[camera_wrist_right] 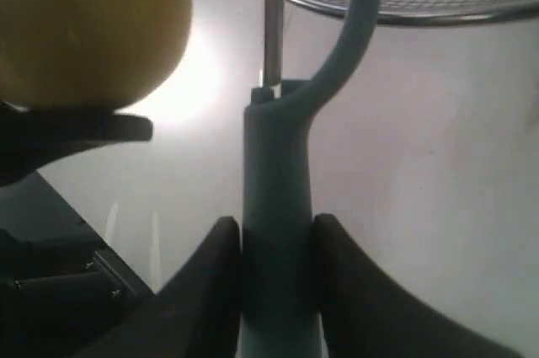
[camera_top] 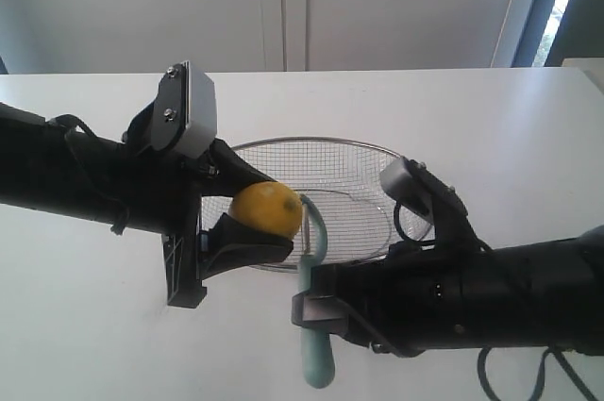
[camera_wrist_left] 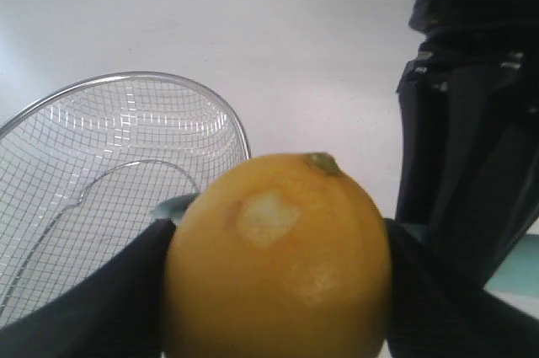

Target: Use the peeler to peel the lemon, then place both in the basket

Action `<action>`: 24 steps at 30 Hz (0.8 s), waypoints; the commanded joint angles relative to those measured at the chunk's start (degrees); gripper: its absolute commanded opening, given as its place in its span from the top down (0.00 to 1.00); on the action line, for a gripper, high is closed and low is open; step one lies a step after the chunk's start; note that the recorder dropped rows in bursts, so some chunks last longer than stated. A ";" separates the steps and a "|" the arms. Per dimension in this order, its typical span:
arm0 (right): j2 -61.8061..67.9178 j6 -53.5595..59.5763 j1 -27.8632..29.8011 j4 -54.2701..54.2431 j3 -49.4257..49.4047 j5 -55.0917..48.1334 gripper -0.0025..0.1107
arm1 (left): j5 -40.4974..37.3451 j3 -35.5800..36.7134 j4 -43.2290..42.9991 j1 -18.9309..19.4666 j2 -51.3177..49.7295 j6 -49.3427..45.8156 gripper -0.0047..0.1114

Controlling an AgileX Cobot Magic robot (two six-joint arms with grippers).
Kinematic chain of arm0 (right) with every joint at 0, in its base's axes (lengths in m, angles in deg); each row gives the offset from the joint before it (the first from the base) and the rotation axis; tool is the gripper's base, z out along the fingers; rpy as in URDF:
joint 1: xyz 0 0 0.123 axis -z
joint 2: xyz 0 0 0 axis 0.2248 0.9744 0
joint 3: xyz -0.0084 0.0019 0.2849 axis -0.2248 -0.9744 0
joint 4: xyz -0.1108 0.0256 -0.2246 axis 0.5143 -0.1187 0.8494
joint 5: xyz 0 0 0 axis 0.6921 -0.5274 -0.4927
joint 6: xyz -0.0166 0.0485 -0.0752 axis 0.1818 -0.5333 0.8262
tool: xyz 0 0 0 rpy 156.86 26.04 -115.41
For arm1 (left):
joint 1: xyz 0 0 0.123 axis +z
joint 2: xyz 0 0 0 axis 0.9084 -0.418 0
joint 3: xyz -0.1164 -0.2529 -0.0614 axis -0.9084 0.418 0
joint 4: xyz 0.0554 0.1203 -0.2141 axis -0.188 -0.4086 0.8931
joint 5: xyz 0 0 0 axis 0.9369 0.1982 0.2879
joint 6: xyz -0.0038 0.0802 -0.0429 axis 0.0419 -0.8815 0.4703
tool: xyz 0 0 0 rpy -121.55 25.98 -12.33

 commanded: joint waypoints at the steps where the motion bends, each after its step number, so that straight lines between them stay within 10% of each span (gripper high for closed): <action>1: 3.58 5.67 -0.20 -3.25 0.29 -3.07 0.98 | -2.31 -0.38 2.12 -0.41 0.26 -6.72 0.95; 24: 6.11 -0.35 -0.20 -3.25 0.39 -5.51 0.98 | -2.55 -0.75 3.41 -0.41 0.26 -9.26 0.95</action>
